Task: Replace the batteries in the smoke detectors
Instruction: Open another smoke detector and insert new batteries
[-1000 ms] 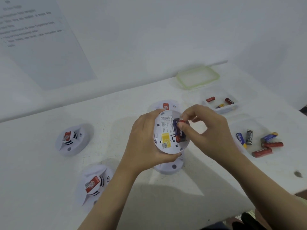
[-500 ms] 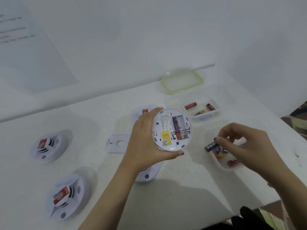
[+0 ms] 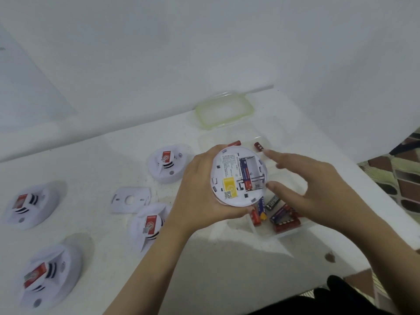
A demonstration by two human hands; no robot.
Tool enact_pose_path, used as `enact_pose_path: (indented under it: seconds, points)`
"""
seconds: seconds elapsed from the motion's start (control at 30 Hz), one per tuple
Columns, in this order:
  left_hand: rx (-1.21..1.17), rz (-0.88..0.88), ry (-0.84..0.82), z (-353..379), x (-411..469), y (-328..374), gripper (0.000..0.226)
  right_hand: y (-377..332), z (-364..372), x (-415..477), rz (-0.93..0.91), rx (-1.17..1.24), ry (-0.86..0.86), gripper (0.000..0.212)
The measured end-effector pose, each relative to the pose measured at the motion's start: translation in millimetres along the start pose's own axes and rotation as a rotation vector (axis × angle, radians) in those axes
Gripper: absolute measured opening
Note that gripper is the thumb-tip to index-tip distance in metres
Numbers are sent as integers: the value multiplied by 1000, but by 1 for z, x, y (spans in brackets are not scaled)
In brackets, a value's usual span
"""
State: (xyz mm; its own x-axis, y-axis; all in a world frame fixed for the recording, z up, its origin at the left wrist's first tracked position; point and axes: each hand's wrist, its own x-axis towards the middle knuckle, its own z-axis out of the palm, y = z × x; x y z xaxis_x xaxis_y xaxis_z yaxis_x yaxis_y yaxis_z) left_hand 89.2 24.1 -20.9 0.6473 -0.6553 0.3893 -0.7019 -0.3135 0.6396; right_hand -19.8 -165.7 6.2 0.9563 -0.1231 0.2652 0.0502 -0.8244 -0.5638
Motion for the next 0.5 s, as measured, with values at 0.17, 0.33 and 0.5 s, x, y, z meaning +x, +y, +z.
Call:
enact_pose_path:
  seconds: [0.17, 0.33, 0.5]
  points:
    - [38, -19, -28, 16, 9, 6, 96, 8, -7, 16, -106, -66, -169, 69]
    - [45, -13, 28, 25, 11, 16, 95, 13, -17, 24, -134, -142, -255, 70]
    - [97, 13, 50, 30, 14, 19, 96, 14, -25, 24, -236, -309, -244, 68]
